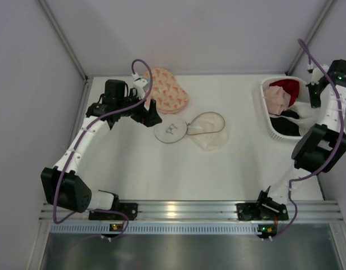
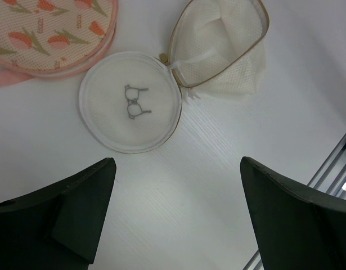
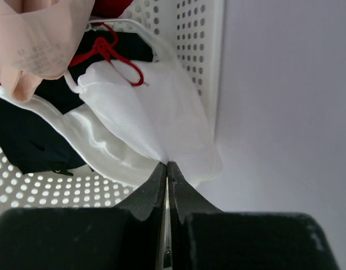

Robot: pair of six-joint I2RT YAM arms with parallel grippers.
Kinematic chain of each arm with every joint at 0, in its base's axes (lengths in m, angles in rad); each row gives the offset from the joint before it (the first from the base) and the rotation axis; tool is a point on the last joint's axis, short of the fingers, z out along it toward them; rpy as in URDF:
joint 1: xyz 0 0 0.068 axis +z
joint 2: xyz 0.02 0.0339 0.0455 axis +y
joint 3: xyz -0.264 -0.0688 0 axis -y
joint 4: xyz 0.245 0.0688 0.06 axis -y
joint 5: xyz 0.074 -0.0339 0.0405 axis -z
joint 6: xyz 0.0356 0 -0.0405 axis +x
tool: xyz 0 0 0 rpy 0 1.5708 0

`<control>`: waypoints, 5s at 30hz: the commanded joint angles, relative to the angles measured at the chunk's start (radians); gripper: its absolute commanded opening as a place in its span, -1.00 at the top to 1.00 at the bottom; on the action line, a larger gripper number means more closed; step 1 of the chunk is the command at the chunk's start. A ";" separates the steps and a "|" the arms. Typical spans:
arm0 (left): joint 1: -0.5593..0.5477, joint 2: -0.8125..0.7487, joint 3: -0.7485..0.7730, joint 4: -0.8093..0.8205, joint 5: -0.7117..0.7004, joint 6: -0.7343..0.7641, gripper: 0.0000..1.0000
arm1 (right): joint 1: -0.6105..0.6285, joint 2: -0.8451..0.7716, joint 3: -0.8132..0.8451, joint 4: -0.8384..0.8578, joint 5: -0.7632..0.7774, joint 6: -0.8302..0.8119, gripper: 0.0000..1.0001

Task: Place the bra in the laundry bag and zip it closed
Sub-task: Pick up the bra from the bin, then place the bra at the center of the board, then adjust the bra at the center of the board.

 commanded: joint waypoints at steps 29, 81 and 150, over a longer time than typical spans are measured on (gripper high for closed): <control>0.090 -0.057 0.070 0.041 0.021 -0.243 -0.96 | 0.020 -0.668 0.190 -0.098 -1.047 0.293 1.00; 0.100 -0.099 -0.278 -0.212 0.121 0.344 -0.57 | 1.234 -0.545 -0.761 0.304 -0.574 0.405 0.07; -0.025 -0.522 -0.411 0.074 0.075 0.088 1.00 | 0.947 -0.311 -0.818 0.463 -0.820 0.745 1.00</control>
